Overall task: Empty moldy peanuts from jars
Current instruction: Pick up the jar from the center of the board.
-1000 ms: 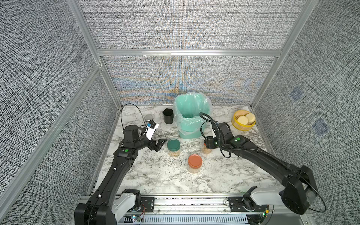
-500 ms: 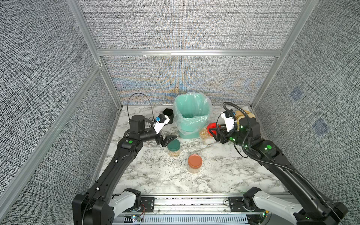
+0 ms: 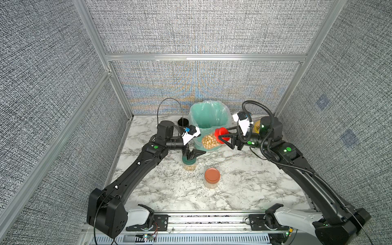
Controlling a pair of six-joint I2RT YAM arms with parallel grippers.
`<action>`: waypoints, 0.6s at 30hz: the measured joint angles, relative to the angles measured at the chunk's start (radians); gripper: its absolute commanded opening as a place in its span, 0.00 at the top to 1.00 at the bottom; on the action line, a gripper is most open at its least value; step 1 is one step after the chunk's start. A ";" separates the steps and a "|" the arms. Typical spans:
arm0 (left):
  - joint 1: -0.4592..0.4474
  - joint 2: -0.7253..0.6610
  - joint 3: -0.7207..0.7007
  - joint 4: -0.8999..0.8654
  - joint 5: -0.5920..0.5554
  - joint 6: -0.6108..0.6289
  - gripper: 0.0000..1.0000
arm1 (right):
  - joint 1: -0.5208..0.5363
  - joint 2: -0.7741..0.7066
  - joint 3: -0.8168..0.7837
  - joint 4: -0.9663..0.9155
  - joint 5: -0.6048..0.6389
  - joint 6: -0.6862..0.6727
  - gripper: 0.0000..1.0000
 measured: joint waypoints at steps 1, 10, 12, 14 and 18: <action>-0.006 0.006 0.000 0.009 0.003 0.000 0.01 | 0.000 0.007 -0.002 0.014 -0.016 0.003 1.00; -0.036 0.039 0.013 0.071 0.011 -0.015 0.01 | 0.000 0.060 -0.018 0.069 -0.124 0.023 1.00; -0.043 0.050 0.013 0.075 0.011 -0.016 0.01 | 0.000 0.066 -0.027 0.085 -0.138 0.030 1.00; -0.049 0.061 0.013 0.076 0.011 -0.019 0.01 | 0.000 0.075 -0.032 0.107 -0.156 0.044 1.00; -0.053 0.069 0.014 0.074 0.011 -0.019 0.01 | 0.000 0.084 -0.032 0.128 -0.176 0.050 1.00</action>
